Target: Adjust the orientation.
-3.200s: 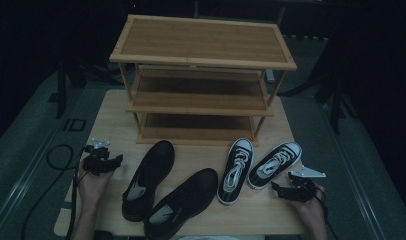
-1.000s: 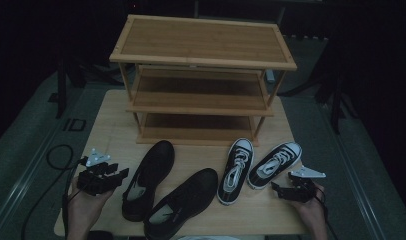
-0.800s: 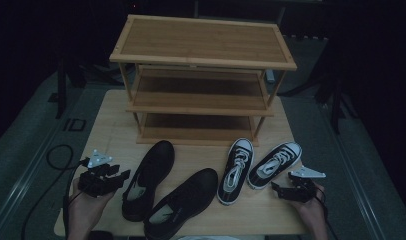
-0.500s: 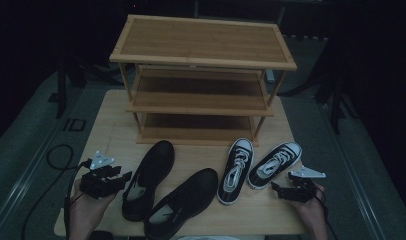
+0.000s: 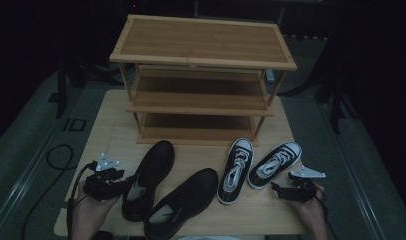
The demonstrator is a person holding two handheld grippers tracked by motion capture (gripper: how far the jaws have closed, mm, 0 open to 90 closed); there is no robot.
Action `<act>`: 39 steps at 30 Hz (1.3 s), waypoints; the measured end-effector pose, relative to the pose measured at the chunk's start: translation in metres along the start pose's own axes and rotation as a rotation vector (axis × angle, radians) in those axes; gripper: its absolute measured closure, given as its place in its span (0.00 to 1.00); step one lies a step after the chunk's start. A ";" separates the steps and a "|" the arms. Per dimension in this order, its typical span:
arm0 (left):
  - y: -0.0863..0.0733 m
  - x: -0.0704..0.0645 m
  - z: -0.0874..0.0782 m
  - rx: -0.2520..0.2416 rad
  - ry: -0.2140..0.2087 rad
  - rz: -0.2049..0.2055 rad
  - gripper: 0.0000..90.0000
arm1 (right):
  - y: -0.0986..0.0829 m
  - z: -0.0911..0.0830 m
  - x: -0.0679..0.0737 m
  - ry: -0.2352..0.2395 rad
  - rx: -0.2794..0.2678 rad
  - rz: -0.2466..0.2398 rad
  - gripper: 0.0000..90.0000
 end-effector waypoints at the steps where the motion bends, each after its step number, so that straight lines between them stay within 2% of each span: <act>1: 0.000 -0.001 0.000 0.003 0.001 0.003 0.62 | 0.000 0.000 0.000 0.000 0.000 0.000 0.17; 6: 0.001 -0.004 0.005 0.024 -0.010 0.015 0.63 | 0.000 0.000 0.000 0.000 0.000 0.000 0.17; 8: 0.000 -0.005 0.011 0.055 -0.008 0.028 0.64 | 0.000 0.000 0.000 0.000 0.000 0.000 0.17; 13: 0.003 -0.004 0.021 0.085 -0.026 0.032 0.69 | 0.000 0.000 0.000 0.000 0.000 0.000 0.17; 14: 0.005 -0.002 0.026 0.111 -0.023 0.037 0.70 | 0.000 0.000 0.000 0.000 0.000 0.000 0.17; 19: 0.007 -0.003 0.037 0.156 -0.037 0.036 0.71 | 0.000 0.000 0.000 0.000 0.000 0.000 0.17; 20: 0.008 -0.003 0.042 0.181 -0.047 0.034 0.71 | 0.000 0.000 0.000 0.000 0.000 0.000 0.17; 21: 0.008 -0.003 0.042 0.181 -0.047 0.034 0.71 | 0.000 0.000 0.000 0.000 0.000 0.000 0.17; 25: 0.007 -0.002 0.053 0.235 -0.022 0.056 0.72 | 0.000 0.000 0.000 0.000 -0.001 0.001 0.17; 30: 0.008 0.000 0.058 0.238 -0.001 0.052 0.74 | 0.000 0.000 0.000 0.001 -0.001 0.001 0.17; 39: 0.009 0.002 0.058 0.227 -0.014 0.041 0.89 | 0.000 0.000 0.000 0.001 -0.001 0.000 0.17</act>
Point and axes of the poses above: each handheld gripper's, and its own axes: z roughly forward along the jaws, y roughly out of its top, x roughly to its left, the point moved 6 cm from there along z, roughly forward along the jaws, and after that the axes turned 7 degrees about -x, right-handed, at the moved point
